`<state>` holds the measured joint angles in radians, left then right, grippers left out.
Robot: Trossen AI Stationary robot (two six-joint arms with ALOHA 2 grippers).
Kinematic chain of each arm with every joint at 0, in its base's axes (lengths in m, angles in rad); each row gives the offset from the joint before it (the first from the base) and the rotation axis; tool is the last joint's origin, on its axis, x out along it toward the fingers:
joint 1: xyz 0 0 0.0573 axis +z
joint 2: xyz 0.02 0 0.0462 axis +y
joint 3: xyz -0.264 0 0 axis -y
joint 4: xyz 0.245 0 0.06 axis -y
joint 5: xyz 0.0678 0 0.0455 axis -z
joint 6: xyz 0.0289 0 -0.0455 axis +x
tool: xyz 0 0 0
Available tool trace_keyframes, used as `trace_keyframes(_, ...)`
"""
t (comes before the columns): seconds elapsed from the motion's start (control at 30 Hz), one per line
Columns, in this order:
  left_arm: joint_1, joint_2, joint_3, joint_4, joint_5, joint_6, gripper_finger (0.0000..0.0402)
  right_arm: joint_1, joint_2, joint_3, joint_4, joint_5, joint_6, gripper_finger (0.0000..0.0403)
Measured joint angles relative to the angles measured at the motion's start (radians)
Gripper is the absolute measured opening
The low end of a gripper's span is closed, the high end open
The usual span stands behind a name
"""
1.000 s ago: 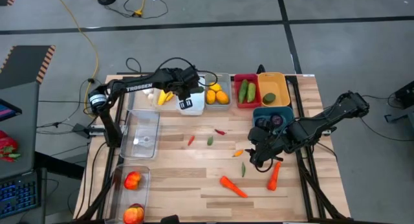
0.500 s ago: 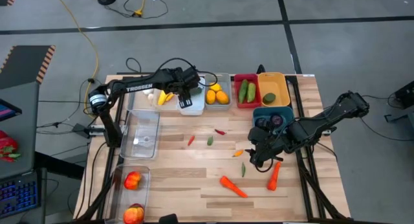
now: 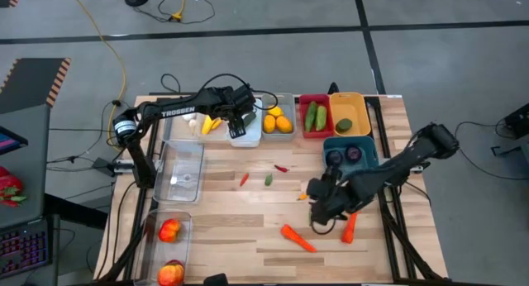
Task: Sort produce into baskets
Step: Put the bottom green chili pepper into the white bin
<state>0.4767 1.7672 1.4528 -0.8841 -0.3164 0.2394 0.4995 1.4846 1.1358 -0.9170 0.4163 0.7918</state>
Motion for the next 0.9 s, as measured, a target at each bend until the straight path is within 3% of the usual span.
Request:
trace_keyframes(0.3,0.0,0.0,0.0,0.0,0.008,-0.022,0.0207,-0.012,0.184,0.0,0.002,-0.124,0.259,0.0324)
trace_keyframes(0.53,0.0,0.0,0.0,0.001,0.025,-0.019,0.0207,0.006,0.272,0.0,0.027,-0.161,0.421,0.0324)
trace_keyframes(0.9,0.0,0.0,0.0,0.002,0.024,-0.019,0.0207,0.019,0.355,0.0,0.092,-0.223,0.45,0.0305)
